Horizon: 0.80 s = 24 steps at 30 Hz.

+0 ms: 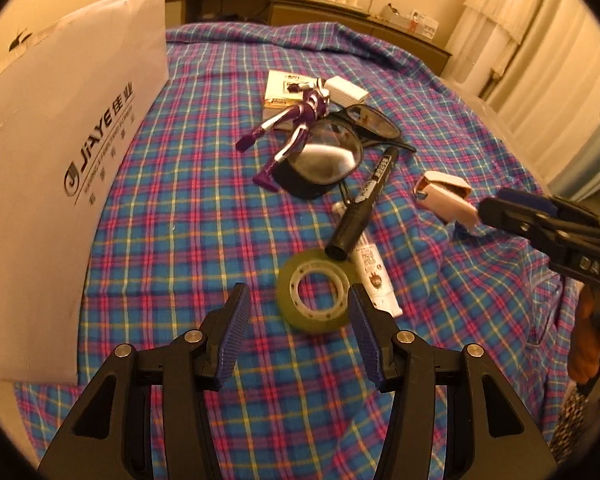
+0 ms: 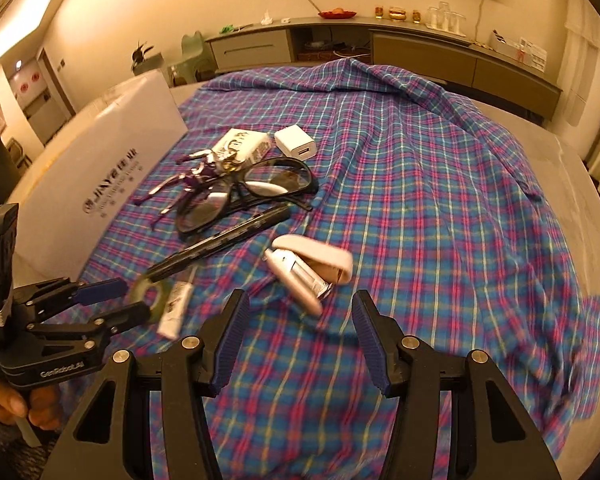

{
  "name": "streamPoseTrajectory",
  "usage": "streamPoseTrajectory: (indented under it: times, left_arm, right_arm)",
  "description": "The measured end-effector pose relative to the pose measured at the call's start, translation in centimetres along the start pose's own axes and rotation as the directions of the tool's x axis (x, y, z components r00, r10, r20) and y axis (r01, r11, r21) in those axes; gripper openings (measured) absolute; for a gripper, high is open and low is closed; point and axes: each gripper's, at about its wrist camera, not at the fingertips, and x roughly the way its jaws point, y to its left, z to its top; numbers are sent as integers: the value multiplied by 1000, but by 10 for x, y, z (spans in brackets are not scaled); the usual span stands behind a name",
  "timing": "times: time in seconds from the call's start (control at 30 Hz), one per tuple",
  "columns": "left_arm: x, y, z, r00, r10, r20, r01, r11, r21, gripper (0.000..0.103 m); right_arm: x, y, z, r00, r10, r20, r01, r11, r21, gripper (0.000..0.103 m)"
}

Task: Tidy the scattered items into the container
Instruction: 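Grasp the green tape roll with the left tool while the right tool grasps the white stapler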

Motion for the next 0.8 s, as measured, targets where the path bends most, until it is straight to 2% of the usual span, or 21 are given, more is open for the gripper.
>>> streamPoseTrajectory:
  times: [0.1,0.37,0.5,0.57,0.8]
  left_arm:
    - [4,-2,3,1000,2,17,-2,1000,11,56]
    - [6,-19,-2,997,12,79,-18,997,77,58]
    - [5,-19,-3,996,12,92,-22,994,109,56]
    - [6,-16,-5,995,1,96,-12,993,119,49]
    - [0,-19,-10,994,5,106,-20,989,145,49]
  right_arm:
    - [15,-2,7,1000,-7,-16,7,1000,-25,62]
    - [46,-6,4,999,-21,-46,18,999,-49,62]
    - [47,-6,3,999,-21,-41,19,998,-54,53]
    - [47,-7,2,999,-17,-41,15,999,-50,53]
    - [42,-10,-1,999,21,-39,-22,1000,-16,51]
